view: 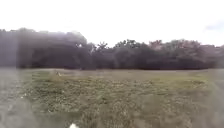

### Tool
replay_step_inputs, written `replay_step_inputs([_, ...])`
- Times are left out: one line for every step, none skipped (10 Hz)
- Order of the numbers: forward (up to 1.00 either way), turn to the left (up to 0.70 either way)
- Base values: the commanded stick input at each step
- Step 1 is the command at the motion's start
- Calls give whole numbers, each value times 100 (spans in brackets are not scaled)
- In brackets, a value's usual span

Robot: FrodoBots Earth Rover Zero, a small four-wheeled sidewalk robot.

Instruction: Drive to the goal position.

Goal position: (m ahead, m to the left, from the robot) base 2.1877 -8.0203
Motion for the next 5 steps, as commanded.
replay_step_inputs([100, -40])
replay_step_inputs([100, -40])
replay_step_inputs([100, -40])
replay_step_inputs([100, -40])
replay_step_inputs([100, -40])
